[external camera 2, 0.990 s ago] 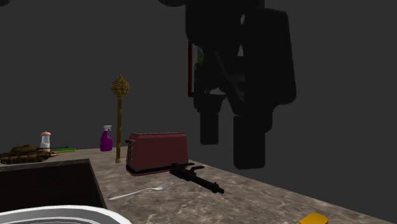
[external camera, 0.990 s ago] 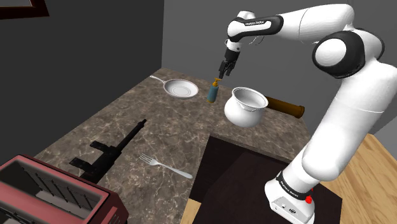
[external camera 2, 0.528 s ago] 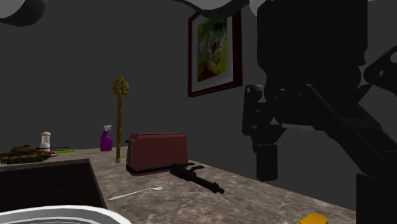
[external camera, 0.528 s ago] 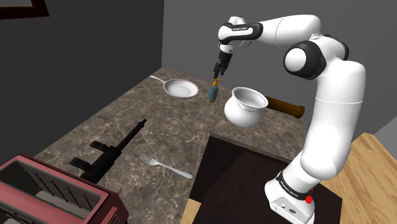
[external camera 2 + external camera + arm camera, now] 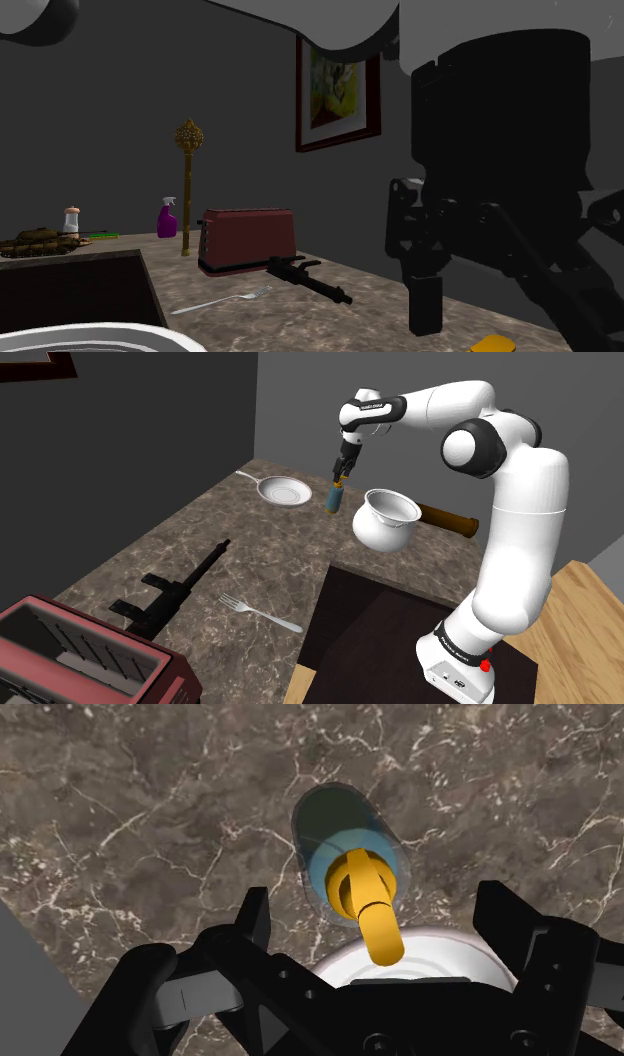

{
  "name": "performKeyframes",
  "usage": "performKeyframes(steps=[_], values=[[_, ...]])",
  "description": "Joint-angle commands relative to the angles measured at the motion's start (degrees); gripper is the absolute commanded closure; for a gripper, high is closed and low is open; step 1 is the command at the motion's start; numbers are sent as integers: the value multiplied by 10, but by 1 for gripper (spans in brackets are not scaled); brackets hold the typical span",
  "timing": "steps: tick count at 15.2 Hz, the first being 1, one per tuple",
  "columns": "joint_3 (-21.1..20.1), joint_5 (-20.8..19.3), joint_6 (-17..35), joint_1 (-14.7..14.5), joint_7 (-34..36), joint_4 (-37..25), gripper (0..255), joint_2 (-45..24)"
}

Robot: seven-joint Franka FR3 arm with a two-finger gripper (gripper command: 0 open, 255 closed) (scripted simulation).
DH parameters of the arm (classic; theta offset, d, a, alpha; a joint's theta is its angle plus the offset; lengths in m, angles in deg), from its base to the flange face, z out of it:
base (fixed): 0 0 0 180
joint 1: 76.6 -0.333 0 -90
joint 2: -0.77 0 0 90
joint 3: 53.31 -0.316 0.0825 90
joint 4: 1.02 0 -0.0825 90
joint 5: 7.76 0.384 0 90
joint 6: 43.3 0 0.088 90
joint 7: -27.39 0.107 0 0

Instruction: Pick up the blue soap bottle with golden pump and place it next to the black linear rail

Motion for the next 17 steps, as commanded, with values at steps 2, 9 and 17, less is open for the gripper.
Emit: performKeyframes(steps=[2,9,17], values=[[0,0,3,0,0,2,0,0],[0,0,3,0,0,2,255,0],[0,-1,-4,0,1,-3,255,2]])
